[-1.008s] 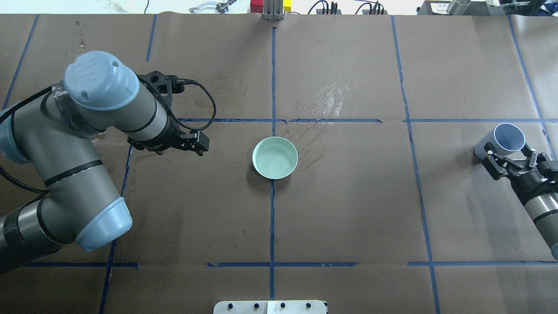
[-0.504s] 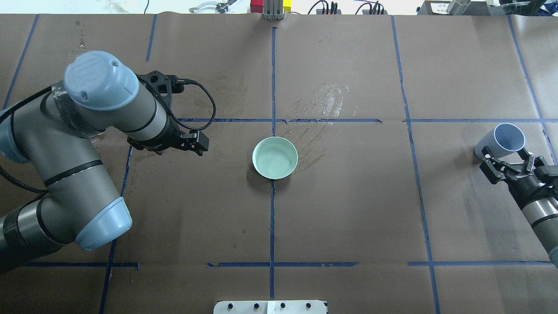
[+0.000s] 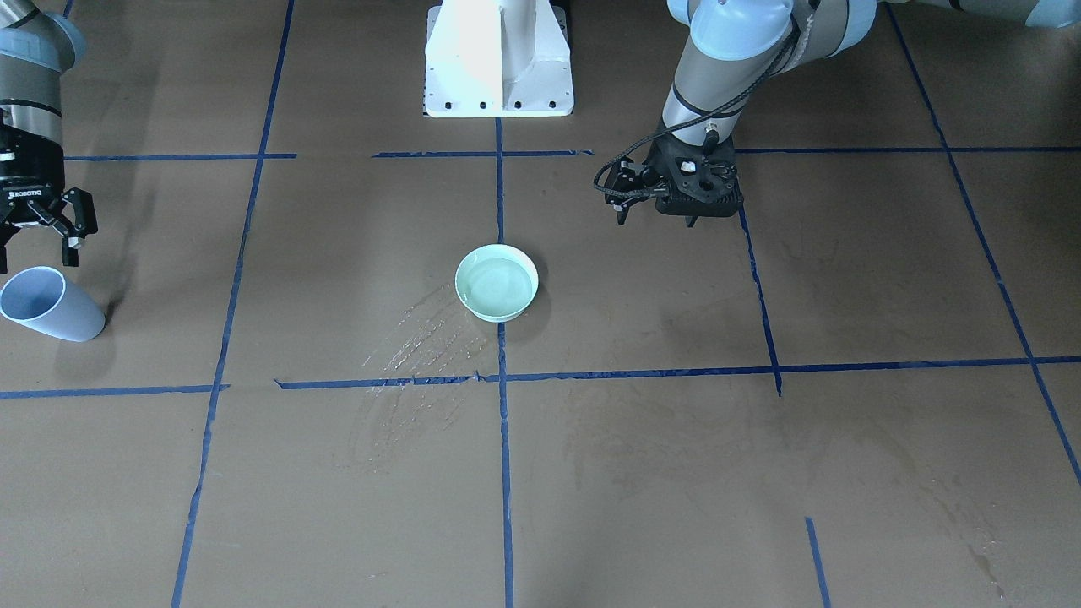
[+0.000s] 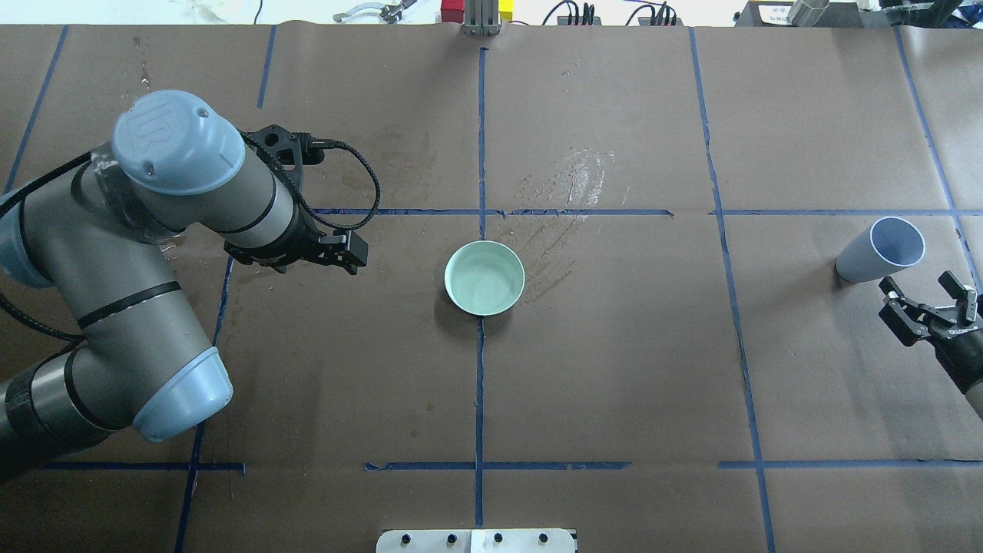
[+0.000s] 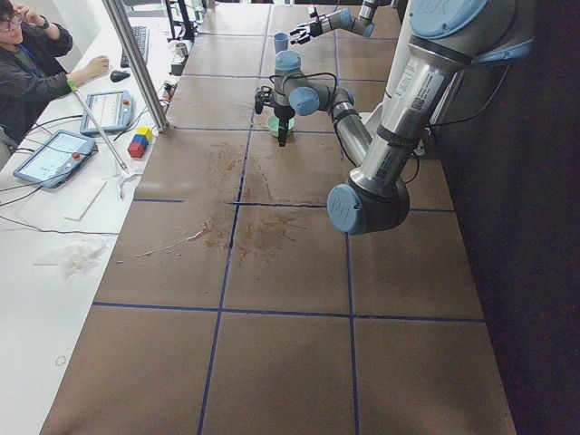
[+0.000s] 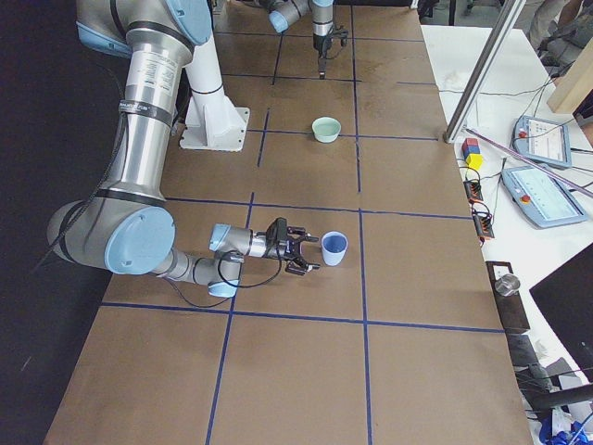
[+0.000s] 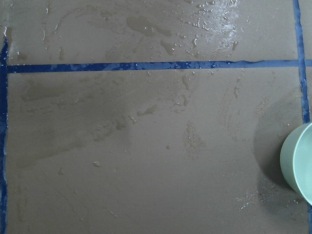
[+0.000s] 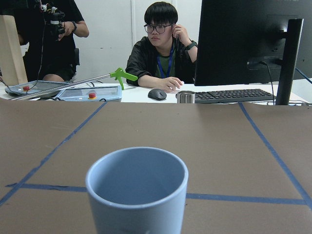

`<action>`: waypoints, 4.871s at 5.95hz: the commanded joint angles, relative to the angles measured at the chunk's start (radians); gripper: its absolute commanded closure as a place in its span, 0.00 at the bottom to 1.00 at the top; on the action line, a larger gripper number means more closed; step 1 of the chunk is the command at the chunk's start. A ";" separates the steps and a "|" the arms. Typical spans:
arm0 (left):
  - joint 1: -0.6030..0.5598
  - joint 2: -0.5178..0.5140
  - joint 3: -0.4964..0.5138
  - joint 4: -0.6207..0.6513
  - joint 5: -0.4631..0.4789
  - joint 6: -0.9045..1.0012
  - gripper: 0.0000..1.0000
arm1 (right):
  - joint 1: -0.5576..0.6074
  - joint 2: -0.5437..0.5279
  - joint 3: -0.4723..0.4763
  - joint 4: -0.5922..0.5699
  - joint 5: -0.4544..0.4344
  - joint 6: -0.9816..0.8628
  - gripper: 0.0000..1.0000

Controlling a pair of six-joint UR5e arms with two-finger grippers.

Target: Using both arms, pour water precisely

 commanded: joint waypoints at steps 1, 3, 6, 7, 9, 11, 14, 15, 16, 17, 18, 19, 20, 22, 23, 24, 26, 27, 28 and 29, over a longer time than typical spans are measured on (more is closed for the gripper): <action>0.000 -0.001 -0.001 -0.001 0.000 0.000 0.00 | -0.002 -0.060 -0.002 0.071 0.027 -0.007 0.01; 0.000 -0.003 -0.001 -0.001 0.000 0.000 0.00 | 0.003 -0.109 -0.021 0.169 0.097 -0.021 0.01; 0.000 -0.001 -0.006 0.000 0.000 0.000 0.00 | 0.290 -0.088 -0.019 0.168 0.463 -0.097 0.01; 0.000 -0.004 -0.006 0.000 0.000 -0.002 0.00 | 0.436 -0.066 -0.019 0.131 0.628 -0.117 0.01; 0.000 -0.003 -0.009 0.000 0.000 -0.002 0.00 | 0.848 0.053 -0.016 -0.061 1.181 -0.248 0.01; 0.000 -0.001 -0.009 0.000 0.002 -0.002 0.00 | 1.105 0.109 -0.018 -0.274 1.600 -0.345 0.01; 0.000 -0.004 -0.009 -0.001 0.002 -0.002 0.00 | 1.187 0.150 -0.007 -0.747 1.792 -0.654 0.00; 0.000 -0.003 -0.007 0.000 0.002 0.000 0.00 | 1.205 0.188 -0.001 -0.891 1.847 -0.744 0.00; 0.000 -0.003 -0.007 -0.001 0.002 0.000 0.00 | 1.218 0.213 0.007 -1.000 1.848 -0.834 0.00; 0.000 -0.003 -0.007 0.000 0.002 0.000 0.00 | 1.241 0.254 0.013 -1.127 1.848 -0.919 0.00; 0.000 -0.003 -0.007 -0.001 0.002 0.000 0.00 | 1.283 0.309 0.015 -1.297 1.836 -1.055 0.00; 0.000 -0.003 -0.006 0.000 0.002 0.000 0.00 | 1.322 0.371 0.045 -1.504 1.802 -1.149 0.00; 0.002 -0.004 -0.006 -0.001 0.002 0.000 0.00 | 1.348 0.430 0.079 -1.731 1.755 -1.213 0.00; 0.002 -0.006 0.005 -0.001 0.003 0.001 0.00 | 1.362 0.430 0.084 -1.822 1.695 -1.263 0.00; 0.014 -0.007 0.019 -0.001 0.007 -0.003 0.00 | 1.360 0.423 0.090 -1.816 1.696 -1.260 0.00; 0.041 -0.017 0.049 -0.035 0.013 -0.047 0.00 | 1.351 0.425 0.105 -1.816 1.702 -1.257 0.00; 0.103 -0.102 0.224 -0.189 0.114 -0.184 0.00 | 1.351 0.416 0.110 -1.816 1.730 -1.260 0.00; 0.104 -0.157 0.297 -0.235 0.114 -0.232 0.00 | 1.351 0.411 0.113 -1.816 1.731 -1.260 0.00; 0.114 -0.184 0.351 -0.292 0.114 -0.282 0.00 | 1.351 0.408 0.114 -1.816 1.731 -1.260 0.00; 0.117 -0.201 0.394 -0.334 0.114 -0.342 0.00 | 1.351 0.408 0.114 -1.816 1.731 -1.260 0.00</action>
